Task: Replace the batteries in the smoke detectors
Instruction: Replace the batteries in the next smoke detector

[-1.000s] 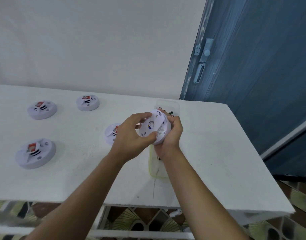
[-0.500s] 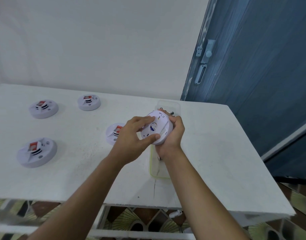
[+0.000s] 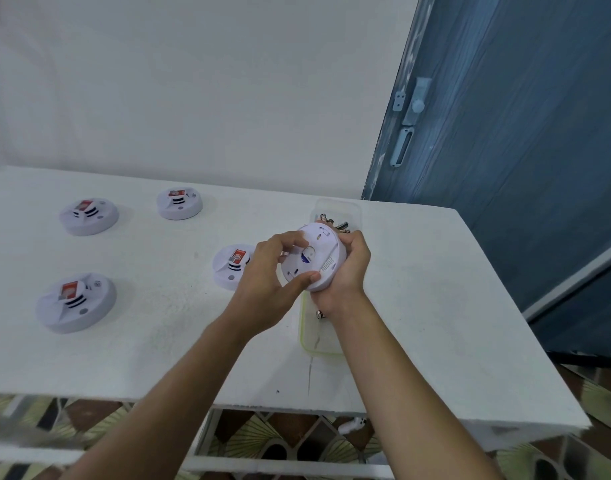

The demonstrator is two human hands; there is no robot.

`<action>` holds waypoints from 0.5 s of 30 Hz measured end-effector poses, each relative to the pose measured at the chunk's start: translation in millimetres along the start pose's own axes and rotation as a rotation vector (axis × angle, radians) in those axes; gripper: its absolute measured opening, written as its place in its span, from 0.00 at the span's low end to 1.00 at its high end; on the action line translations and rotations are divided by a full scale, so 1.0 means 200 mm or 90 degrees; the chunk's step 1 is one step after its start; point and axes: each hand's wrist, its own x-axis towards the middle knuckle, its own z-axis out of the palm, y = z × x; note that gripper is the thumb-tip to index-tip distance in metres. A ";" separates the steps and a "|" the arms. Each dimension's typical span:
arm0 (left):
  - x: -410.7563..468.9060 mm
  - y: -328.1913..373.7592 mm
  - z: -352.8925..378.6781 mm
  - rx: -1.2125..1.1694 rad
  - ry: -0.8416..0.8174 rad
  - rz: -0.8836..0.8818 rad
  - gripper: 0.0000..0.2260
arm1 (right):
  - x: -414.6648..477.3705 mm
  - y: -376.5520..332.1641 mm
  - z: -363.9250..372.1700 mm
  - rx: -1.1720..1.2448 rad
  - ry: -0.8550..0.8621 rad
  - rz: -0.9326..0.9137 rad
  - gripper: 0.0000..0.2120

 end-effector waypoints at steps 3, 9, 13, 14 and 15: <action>0.00 0.00 0.00 -0.003 0.011 -0.029 0.23 | 0.00 0.00 0.00 -0.030 0.000 -0.002 0.18; 0.01 0.05 0.03 -0.040 0.093 -0.105 0.24 | 0.00 0.03 0.01 -0.073 0.011 -0.043 0.23; 0.03 0.08 0.02 -0.028 0.103 -0.129 0.22 | 0.00 0.05 0.00 -0.062 -0.003 -0.039 0.22; 0.03 0.08 0.02 -0.016 0.099 -0.124 0.22 | 0.01 0.05 0.00 -0.057 -0.009 -0.036 0.22; 0.04 0.08 0.01 -0.003 0.096 -0.115 0.23 | 0.00 0.04 0.00 -0.052 -0.018 -0.033 0.21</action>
